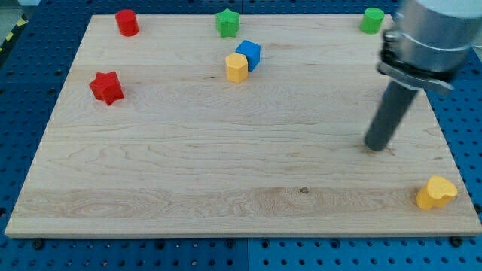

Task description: Push the yellow heart to the bottom left

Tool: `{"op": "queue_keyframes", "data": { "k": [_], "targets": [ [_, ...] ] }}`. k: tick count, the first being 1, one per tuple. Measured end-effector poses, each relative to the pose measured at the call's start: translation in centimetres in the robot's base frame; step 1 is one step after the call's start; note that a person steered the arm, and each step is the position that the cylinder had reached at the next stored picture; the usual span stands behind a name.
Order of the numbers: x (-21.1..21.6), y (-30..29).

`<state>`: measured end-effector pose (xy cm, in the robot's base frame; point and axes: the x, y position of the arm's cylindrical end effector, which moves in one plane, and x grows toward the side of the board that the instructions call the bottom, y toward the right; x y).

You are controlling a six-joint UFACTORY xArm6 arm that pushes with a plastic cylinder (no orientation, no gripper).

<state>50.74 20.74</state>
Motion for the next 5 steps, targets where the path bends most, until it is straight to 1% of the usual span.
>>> {"op": "queue_keyframes", "data": {
  "k": [2, 3, 5],
  "targets": [
    [6.5, 10.8],
    [6.8, 10.8],
    [6.9, 6.2]
  ]
}}
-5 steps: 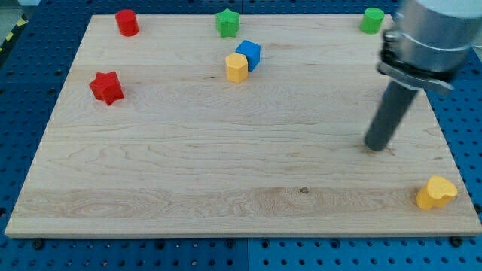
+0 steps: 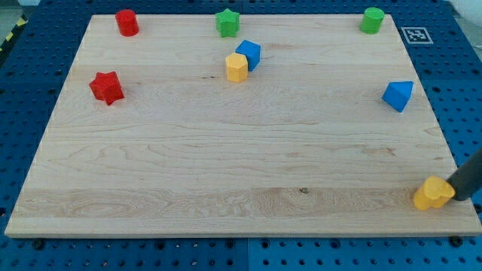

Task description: Push the yellow heart to the bottom left

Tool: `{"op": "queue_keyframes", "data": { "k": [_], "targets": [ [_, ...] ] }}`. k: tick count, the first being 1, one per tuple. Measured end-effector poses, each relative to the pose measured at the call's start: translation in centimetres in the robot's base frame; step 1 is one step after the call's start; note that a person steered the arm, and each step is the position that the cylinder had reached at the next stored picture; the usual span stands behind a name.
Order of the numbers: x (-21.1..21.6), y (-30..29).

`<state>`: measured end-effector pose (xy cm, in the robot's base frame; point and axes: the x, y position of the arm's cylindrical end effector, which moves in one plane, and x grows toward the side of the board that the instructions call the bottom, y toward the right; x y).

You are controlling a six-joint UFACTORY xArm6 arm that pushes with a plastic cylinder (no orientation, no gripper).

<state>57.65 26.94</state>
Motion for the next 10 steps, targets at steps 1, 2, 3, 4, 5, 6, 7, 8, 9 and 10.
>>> {"op": "queue_keyframes", "data": {
  "k": [1, 2, 3, 4, 5, 6, 7, 8, 9, 10],
  "targets": [
    [0.0, -2.7],
    [0.5, -5.2],
    [1.8, -5.0],
    [3.5, -2.8],
    [4.1, -3.6],
    [4.1, -4.4],
    [4.1, -6.8],
    [4.1, -10.4],
    [4.1, -13.3],
    [3.8, -14.1]
  ]
}}
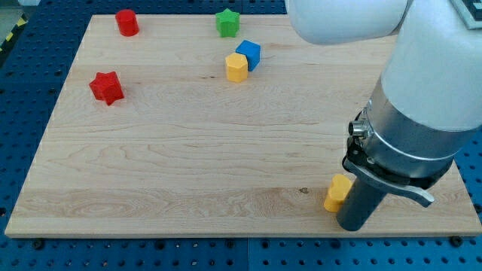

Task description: Push the yellow heart to the bottom left

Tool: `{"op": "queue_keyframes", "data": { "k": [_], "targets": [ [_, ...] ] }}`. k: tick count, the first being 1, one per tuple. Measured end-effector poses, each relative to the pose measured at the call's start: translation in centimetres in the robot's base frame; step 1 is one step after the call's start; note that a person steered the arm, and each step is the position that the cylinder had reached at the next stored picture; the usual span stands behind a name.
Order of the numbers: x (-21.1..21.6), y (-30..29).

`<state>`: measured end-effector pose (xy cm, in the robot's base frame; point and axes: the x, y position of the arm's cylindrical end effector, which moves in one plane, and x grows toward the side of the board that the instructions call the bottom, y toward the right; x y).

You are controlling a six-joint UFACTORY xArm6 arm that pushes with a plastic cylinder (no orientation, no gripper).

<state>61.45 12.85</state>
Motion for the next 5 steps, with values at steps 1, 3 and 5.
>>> {"op": "queue_keyframes", "data": {
  "k": [1, 3, 5],
  "targets": [
    [0.0, 2.2],
    [-1.7, 4.1],
    [-3.2, 0.4]
  ]
}}
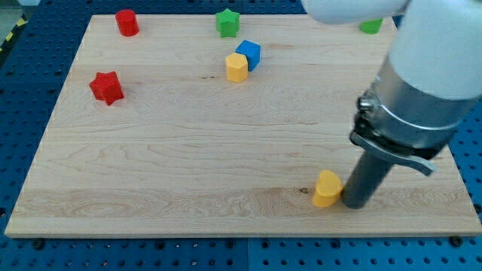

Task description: Push the yellow heart to the bottom left

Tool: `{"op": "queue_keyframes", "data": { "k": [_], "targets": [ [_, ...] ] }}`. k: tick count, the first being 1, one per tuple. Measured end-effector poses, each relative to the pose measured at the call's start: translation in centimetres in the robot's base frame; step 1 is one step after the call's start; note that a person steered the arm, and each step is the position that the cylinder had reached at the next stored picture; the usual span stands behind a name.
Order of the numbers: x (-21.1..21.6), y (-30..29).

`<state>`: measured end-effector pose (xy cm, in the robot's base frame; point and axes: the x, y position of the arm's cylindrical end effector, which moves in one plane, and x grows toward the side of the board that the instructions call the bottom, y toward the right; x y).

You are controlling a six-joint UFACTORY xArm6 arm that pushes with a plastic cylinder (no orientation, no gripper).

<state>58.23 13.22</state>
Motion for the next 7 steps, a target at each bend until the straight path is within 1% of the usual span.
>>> {"op": "queue_keyframes", "data": {
  "k": [2, 7],
  "targets": [
    [-1.4, -4.1],
    [-1.3, -13.5]
  ]
}}
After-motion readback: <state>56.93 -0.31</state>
